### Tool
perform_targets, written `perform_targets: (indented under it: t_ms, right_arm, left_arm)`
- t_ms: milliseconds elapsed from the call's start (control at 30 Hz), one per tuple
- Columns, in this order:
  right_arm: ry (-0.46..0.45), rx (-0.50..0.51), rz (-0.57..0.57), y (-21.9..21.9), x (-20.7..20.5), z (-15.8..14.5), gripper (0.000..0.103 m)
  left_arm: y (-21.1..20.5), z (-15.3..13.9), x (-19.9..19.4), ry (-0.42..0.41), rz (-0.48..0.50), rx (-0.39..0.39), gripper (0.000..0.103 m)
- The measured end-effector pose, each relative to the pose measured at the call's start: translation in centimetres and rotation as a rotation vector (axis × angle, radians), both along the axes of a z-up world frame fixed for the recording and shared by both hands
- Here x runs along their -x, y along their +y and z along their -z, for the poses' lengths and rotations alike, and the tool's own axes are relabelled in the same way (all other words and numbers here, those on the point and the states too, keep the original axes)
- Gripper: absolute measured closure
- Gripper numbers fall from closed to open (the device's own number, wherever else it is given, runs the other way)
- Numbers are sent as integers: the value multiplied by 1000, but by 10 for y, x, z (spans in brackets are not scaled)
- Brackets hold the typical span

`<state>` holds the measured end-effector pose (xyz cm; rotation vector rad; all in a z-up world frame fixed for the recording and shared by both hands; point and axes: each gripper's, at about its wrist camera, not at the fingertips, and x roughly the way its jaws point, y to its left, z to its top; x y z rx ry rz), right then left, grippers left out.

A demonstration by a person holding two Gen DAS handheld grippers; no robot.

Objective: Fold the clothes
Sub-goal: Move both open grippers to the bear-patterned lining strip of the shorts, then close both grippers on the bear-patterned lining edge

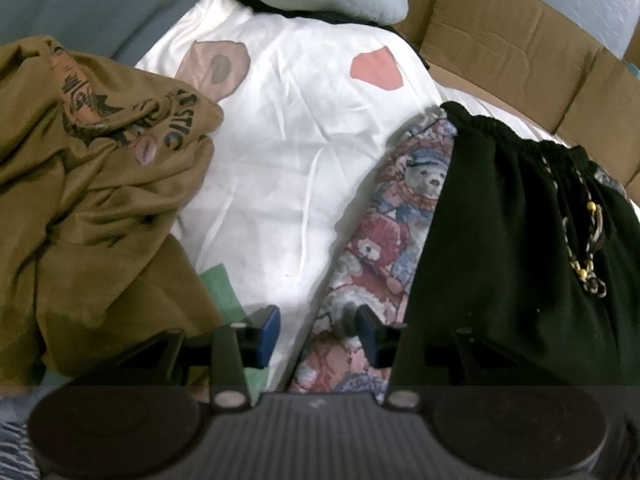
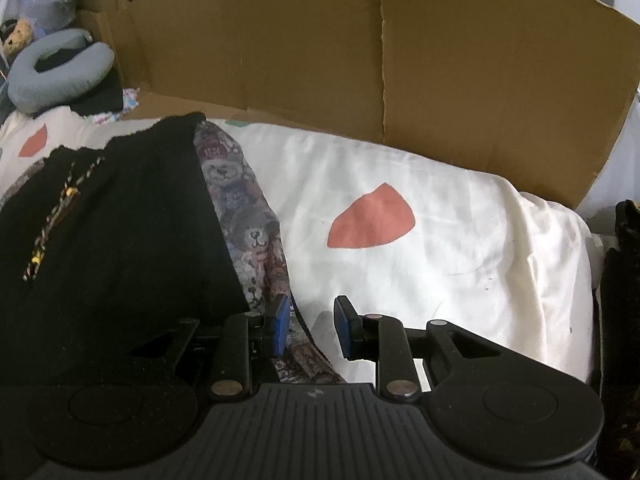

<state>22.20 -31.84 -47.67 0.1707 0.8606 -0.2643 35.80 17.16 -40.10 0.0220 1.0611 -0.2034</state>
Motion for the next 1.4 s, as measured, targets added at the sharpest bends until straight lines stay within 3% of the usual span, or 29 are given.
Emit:
perform_targets:
  t_ms: [367,533,700,800,833,900,1233,1400]
  right_arm:
    - [70,29,-86,10,-8,12,76]
    - [87,-5,-101,4,-13,12,77]
    - [95,-34,-115,-1,-14,11,98]
    - [96,-41,-115,-2,-14,10,100]
    - [94,-40,-114,-2,-13,9,101]
    - [89,-34,-110,-2,-13,6,101]
    - [90,60,-71,-8,-13,-5,102]
    - [98,-14,-59,-14,-13,0,98]
  left_arm:
    - [-7,0,1,5,39,-2,58]
    - [-9,2,2,13,58,-19,58]
    - [-11,4,3,19,76,-38,58]
    - [-12,5,4,22,86,-49,59]
    - [-12,6,4,23,89,-53,62]
    - [-12,7,5,27,92,-74,96]
    - [-8,-2,7,-33,74,-153,100]
    - [-10,2,4,-13,70,-157,98]
